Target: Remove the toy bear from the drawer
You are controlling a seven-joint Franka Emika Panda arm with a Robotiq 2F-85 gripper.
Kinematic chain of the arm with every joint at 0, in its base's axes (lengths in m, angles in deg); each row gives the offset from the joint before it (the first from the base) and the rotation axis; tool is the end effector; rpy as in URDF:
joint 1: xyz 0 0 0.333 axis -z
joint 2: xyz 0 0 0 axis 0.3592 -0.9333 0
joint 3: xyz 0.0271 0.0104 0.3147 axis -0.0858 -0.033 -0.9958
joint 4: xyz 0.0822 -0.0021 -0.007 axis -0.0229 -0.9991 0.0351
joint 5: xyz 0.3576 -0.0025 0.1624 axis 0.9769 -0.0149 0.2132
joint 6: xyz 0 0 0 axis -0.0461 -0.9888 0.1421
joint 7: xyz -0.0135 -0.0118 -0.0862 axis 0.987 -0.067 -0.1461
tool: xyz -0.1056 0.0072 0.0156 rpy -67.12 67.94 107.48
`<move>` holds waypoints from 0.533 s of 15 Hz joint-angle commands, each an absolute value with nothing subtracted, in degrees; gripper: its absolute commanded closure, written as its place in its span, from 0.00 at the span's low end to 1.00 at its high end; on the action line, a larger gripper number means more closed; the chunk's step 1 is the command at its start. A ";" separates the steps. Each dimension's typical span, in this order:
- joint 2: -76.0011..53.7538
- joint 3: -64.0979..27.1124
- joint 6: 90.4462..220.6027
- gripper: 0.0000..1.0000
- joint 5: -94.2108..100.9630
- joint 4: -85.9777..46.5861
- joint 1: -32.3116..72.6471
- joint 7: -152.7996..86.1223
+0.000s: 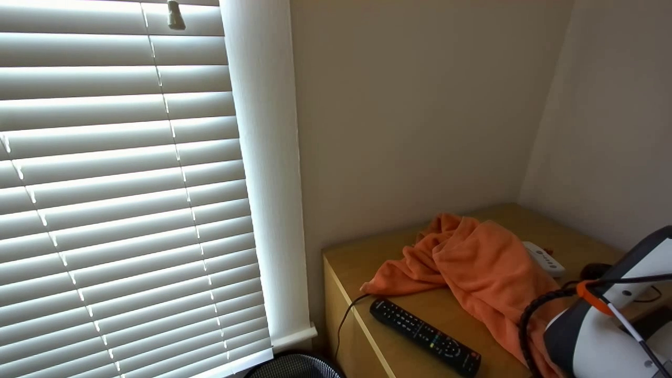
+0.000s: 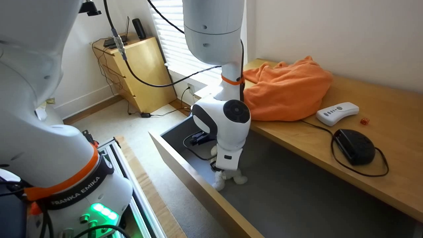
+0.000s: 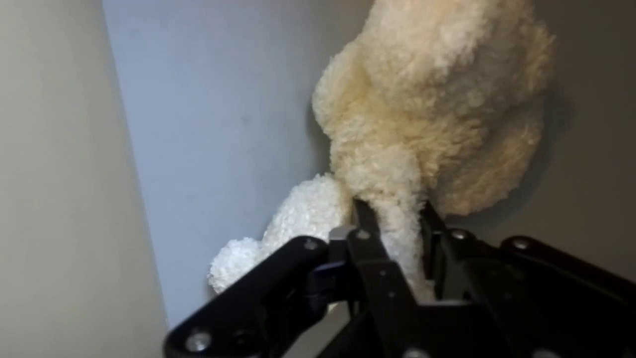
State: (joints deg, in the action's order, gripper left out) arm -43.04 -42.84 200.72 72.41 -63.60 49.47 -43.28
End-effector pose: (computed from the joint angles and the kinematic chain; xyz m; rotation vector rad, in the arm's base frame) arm 0.3697 -0.0848 -0.0149 -1.9856 2.1594 0.2780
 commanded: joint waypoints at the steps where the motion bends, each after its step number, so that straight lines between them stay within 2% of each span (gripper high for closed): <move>1: -37.46 -42.66 198.37 1.00 73.04 -67.96 49.14 -45.55; 8: -17.23 -43.91 191.60 0.97 72.23 -77.90 51.20 -46.65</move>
State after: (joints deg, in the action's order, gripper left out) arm -28.51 -43.16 196.73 72.41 -71.71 49.77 -45.42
